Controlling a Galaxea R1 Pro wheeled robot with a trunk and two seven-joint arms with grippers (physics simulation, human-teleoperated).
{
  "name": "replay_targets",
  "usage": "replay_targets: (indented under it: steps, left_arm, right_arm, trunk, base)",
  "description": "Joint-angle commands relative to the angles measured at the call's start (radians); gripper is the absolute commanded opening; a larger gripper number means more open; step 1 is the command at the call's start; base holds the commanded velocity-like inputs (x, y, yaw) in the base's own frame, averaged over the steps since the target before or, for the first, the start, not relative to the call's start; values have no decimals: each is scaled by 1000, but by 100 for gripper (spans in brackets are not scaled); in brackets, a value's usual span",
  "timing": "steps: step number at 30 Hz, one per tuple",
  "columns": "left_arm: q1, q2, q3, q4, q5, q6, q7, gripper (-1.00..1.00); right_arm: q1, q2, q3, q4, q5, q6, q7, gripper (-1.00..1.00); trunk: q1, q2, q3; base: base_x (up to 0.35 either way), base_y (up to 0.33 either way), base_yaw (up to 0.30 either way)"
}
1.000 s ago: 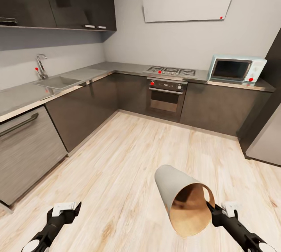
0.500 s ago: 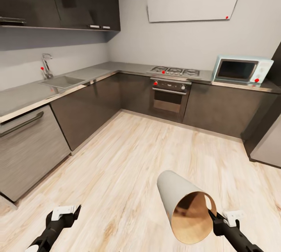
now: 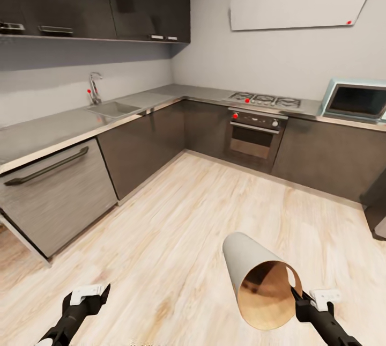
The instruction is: Put the three can of soda from the living room inside the tash can in the kitchen.
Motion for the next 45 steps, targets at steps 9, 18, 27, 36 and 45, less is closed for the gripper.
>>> replay_targets:
  steps: [9, 18, 27, 36, 45]
  left_arm:
    - [1, 0, 0, 0, 0, 0, 0, 100]
    - [2, 0, 0, 0, 0, 0, 0, 100]
    - [2, 0, 0, 0, -1, 0, 1, 100]
    - [2, 0, 0, -1, 0, -2, 1, 100]
    - [4, 0, 0, -2, 0, -2, 1, 100]
  right_arm:
    - [0, 1, 0, -2, -9, 0, 5, -100]
    - [0, 1, 2, -1, -9, -1, 5, -100]
    - [0, 10, 7, 1, -8, 1, 1, -100]
    - [0, 24, 7, 4, -4, 0, 1, -100]
    - [0, 24, 7, 4, -3, -3, 1, -100]
  trunk:
    - [0, 0, 2]
    - [0, 0, 2]
    - [0, 0, 0]
    - [0, 0, -3]
    - [0, 0, -5]
  base:
    - [0, 0, 246]
    - [0, 0, 43]
    - [0, 0, 158]
    - [0, 0, 236]
    - [-91, 0, 240]
